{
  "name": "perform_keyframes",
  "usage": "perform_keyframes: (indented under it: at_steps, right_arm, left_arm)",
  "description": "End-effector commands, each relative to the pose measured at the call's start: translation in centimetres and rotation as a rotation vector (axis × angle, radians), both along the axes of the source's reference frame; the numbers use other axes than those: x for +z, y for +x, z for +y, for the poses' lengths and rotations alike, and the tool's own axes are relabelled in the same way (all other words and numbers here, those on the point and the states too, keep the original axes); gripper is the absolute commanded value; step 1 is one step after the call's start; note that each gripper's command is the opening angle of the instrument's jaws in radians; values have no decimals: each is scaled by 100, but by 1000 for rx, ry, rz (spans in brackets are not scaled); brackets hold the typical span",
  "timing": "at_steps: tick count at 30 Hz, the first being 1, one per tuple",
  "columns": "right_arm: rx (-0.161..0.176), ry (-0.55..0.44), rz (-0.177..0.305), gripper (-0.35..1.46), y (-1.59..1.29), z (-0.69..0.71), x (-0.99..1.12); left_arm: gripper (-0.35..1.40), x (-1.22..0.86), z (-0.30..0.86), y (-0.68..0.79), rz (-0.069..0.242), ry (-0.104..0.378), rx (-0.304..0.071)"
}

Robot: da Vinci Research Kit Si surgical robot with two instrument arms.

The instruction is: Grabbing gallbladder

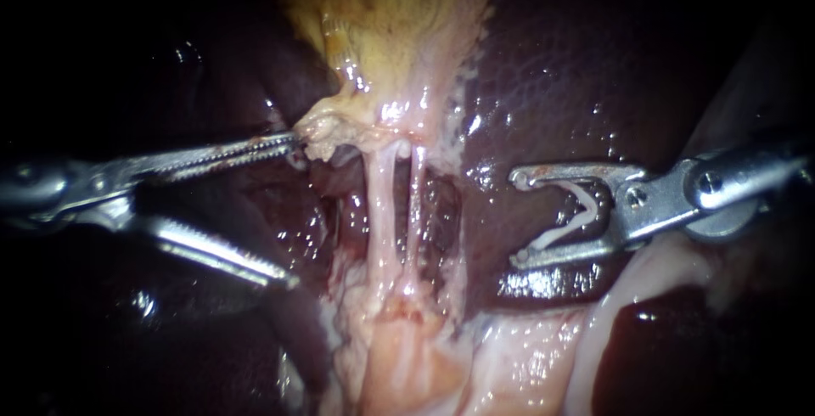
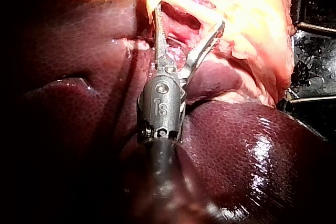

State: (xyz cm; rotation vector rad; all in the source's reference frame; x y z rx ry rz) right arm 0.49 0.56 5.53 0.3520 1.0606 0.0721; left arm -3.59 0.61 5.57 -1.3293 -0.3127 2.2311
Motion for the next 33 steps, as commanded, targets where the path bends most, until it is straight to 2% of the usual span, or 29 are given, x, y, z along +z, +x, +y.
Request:
perform_keyframes:
  at_steps: [1, 6, 10, 16, 23, 27, 33]
  right_arm:
    - [0, 0, 0, 50, 0, 0, 0]
    - [0, 0, 0, 50, 0, 0, 0]
    - [0, 0, 0, 50, 0, 0, 0]
    - [0, 0, 0, 50, 0, 0, 0]
    - [1, 0, -1, 50, 0, 0, 1]
    - [1, 0, -1, 50, 0, 1, 2]
    - [1, 0, -1, 50, 0, 1, 3]
  left_arm:
    - [81, -1, 0, 0, 0, -5, 2]
    - [78, -8, 6, 2, -2, 1, 3]
    - [76, -20, 22, 11, -4, 15, 7]
    - [74, -31, 47, 19, 30, 15, -44]
    - [62, -4, 57, 5, 58, 11, -79]
    - [56, 15, 59, -7, 50, 18, -78]
    - [41, 28, 56, -18, 32, 40, -75]
